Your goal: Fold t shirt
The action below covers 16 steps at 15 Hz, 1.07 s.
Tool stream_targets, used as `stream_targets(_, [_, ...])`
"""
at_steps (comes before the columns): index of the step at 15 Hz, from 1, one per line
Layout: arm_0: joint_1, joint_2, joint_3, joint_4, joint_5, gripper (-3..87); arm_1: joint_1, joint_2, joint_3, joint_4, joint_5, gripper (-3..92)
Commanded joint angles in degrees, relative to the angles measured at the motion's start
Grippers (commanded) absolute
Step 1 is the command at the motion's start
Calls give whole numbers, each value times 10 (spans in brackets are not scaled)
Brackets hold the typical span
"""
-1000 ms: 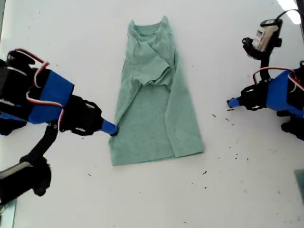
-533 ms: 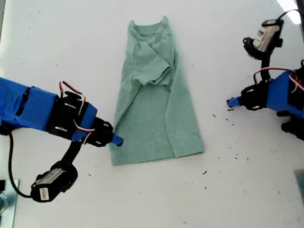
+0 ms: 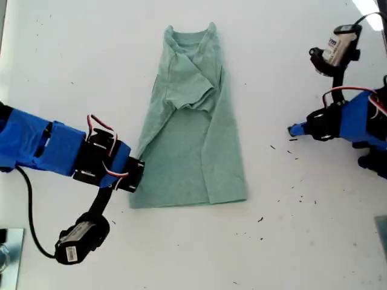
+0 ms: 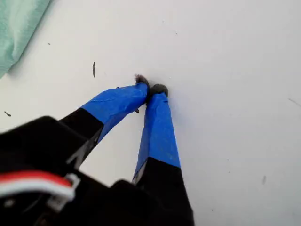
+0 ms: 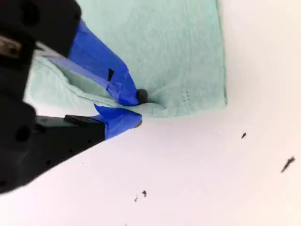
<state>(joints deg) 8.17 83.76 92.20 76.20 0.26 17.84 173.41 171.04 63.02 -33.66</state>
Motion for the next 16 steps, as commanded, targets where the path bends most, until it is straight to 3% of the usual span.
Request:
stream_targets(1, [-22,92,-95,82,-3,-1,-7,7,2,7,0,27])
stream_targets(5, [-57,88,-172,105,44,-1,-7,21,6,12,1,27])
stream_targets(8, [-57,-99,-425,89,100,-2,-7,21,7,12,1,27])
stream_targets(11, [-69,-170,-432,-68,133,-2,-7,21,7,12,3,27])
stream_targets(13, [-84,-238,-431,-135,141,-2,-7,22,7,12,4,27])
stream_targets(15, [-102,-312,-436,-179,163,195,-7,26,9,14,4,27])
stream_targets(16, [-111,-289,-435,-156,170,228,-8,28,10,16,5,27])
